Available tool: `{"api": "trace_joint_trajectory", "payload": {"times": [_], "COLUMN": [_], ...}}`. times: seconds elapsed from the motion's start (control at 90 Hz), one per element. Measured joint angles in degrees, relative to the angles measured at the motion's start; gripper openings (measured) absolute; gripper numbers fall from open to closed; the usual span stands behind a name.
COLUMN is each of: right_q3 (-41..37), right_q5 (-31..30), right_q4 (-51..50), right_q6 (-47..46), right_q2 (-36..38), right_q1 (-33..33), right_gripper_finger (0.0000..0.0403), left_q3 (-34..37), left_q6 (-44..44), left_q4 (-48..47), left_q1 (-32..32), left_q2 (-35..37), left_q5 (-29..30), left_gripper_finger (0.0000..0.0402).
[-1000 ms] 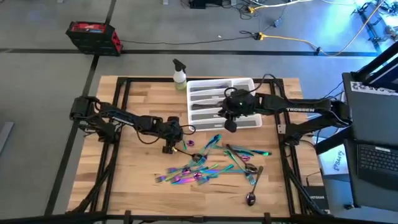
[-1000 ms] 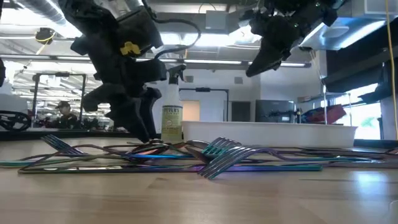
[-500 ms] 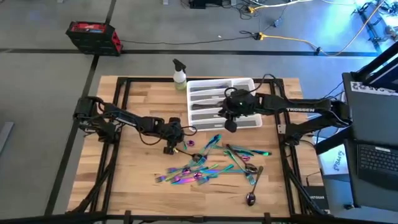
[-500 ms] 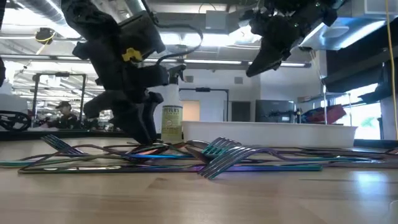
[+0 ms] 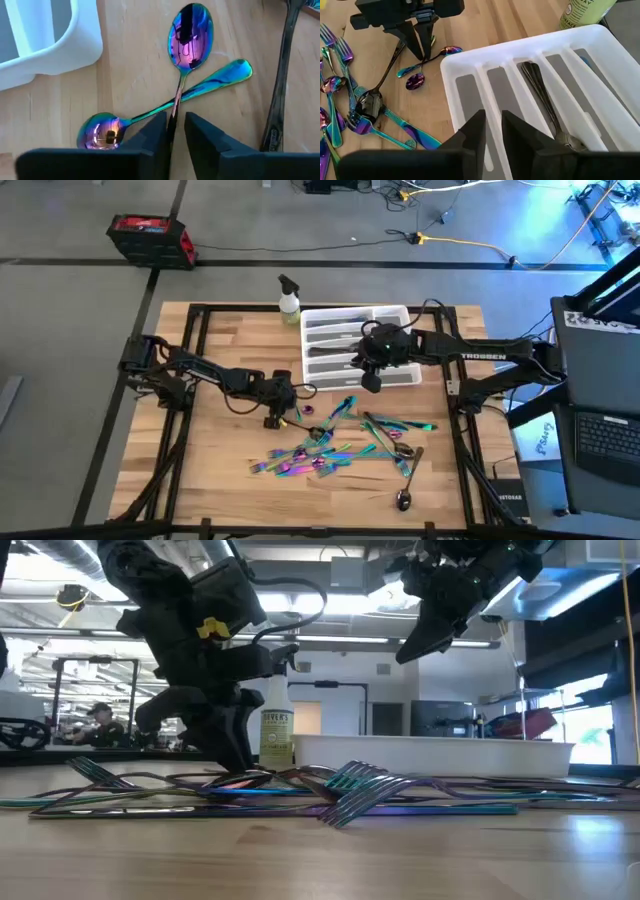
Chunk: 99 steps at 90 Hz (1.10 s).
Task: Sort silverware
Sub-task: Put the blue teaspoon on the white silverware tray
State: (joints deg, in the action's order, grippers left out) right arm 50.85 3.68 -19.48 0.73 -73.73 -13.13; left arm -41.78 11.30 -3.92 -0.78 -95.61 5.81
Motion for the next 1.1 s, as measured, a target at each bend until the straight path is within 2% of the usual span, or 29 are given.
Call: {"api": "trace_joint_trajectory", "payload": {"times": [0.211, 0.5, 1.1], "right_q3": [0.0, 0.0, 0.0], "right_q5": [0.0, 0.0, 0.0], "right_q4": [0.0, -0.3, -0.4], "right_q6": [0.0, 1.1, 1.1], "right_q2": [0.0, 0.0, 0.0], "right_q1": [0.0, 0.0, 0.0], "right_gripper_finger": [0.0046, 0.0046, 0.0046], "left_q3": [0.0, 0.1, 0.0], "left_q6": [-3.3, -6.4, -6.7], "left_q4": [0.0, 0.2, 0.1], "left_q1": [0.0, -0.3, -0.3], "left_q2": [0.0, 0.0, -0.1], "left_q5": [-0.1, -1.7, -2.1], "left_gripper_finger": [0.0004, 0.0004, 0.0004]}}
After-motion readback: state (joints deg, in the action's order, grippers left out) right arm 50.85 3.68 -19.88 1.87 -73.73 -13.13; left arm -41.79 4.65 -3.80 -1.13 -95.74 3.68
